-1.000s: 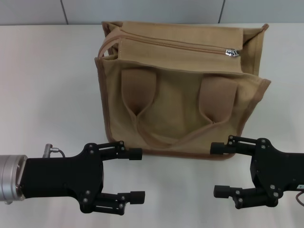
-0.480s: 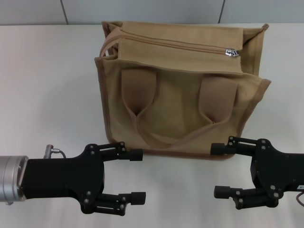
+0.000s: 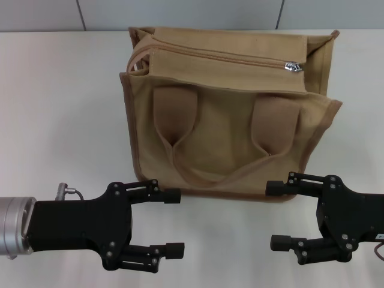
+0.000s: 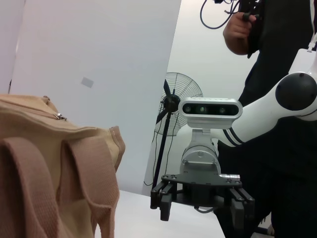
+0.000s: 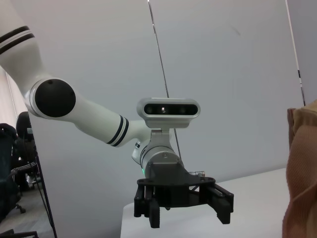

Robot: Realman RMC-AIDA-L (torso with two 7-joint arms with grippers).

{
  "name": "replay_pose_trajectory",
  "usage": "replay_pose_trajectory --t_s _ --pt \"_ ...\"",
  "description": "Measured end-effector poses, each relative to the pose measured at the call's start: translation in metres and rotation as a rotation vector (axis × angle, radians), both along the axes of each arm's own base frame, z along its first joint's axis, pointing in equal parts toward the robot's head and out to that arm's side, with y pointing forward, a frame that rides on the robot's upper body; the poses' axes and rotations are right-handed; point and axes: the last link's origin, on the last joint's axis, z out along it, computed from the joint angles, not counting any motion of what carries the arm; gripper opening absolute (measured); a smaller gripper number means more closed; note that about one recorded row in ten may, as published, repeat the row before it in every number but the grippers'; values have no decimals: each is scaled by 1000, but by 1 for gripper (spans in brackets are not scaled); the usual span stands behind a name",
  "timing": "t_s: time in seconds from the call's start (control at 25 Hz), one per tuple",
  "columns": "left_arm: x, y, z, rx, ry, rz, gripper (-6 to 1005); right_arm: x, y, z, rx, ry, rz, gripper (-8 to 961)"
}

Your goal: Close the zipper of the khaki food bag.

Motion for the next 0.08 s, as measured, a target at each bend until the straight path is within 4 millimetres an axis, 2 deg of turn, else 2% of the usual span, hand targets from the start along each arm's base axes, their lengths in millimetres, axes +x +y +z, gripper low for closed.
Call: replay_pose_trajectory --t_s 0.08 --pt "0 0 0 -1 -1 1 833 0 0 0 0 0 -1 822"
